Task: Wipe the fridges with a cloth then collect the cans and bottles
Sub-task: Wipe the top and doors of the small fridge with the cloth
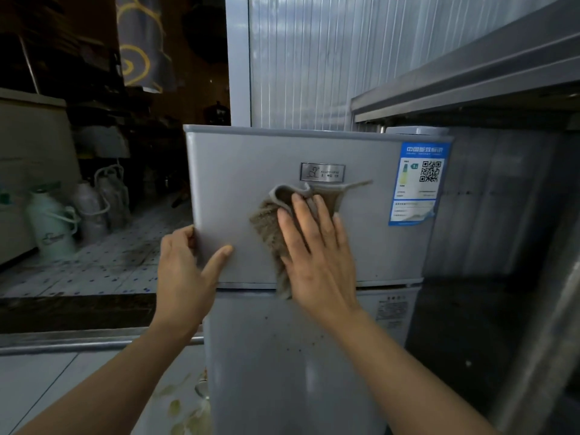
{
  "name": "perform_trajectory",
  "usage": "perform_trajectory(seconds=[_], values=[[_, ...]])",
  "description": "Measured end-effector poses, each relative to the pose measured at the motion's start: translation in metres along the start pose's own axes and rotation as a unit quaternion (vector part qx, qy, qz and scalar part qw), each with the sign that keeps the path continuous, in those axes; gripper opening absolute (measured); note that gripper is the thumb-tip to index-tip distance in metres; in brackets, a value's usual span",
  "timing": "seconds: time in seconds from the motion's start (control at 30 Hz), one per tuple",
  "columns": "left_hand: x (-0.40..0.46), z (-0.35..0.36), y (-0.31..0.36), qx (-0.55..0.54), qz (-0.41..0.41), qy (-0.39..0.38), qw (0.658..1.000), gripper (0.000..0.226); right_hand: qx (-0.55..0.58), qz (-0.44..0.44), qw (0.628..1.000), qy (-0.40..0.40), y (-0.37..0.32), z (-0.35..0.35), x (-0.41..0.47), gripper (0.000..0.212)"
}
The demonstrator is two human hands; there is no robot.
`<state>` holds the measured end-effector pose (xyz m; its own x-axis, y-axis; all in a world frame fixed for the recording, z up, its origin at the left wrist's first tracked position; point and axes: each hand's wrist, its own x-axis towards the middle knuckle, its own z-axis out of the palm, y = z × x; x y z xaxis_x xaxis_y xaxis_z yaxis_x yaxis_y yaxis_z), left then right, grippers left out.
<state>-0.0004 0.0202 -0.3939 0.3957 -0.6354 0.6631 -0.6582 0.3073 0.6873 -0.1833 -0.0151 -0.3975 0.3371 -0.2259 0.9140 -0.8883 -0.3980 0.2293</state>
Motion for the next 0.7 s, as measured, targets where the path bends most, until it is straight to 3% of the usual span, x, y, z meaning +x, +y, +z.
perform_trajectory(seconds=[0.07, 0.17, 0.3, 0.43, 0.47, 0.6, 0.7], values=[[0.0, 0.0, -0.001, -0.003, -0.001, 0.0, 1.0, 0.053, -0.021, 0.056, 0.998, 0.014, 0.029, -0.006, -0.01, 0.066], [0.0, 0.001, -0.003, -0.017, 0.001, -0.001, 1.0, 0.053, 0.005, 0.227, 0.972, 0.059, 0.073, -0.017, -0.022, 0.062], [0.0, 0.003, -0.005, -0.017, 0.003, 0.005, 1.0, 0.054, 0.069, 0.307, 0.941, 0.126, 0.086, -0.016, -0.027, 0.058], [0.0, 0.002, -0.005, -0.022, 0.002, 0.003, 1.0, 0.055, 0.156, 0.528, 0.809, 0.205, 0.053, -0.005, -0.028, 0.06], [-0.001, 0.003, -0.005, -0.023, 0.0, 0.003, 1.0, 0.055, 0.142, 0.535, 0.809, 0.199, 0.036, -0.003, -0.029, 0.061], [0.0, 0.001, -0.003, -0.023, -0.002, 0.0, 1.0, 0.055, 0.074, 0.333, 0.938, 0.058, -0.05, 0.014, -0.034, 0.068], [0.001, -0.001, -0.002, -0.015, -0.001, -0.008, 1.0, 0.055, 0.053, 0.255, 0.965, 0.013, -0.051, 0.017, -0.042, 0.072]])
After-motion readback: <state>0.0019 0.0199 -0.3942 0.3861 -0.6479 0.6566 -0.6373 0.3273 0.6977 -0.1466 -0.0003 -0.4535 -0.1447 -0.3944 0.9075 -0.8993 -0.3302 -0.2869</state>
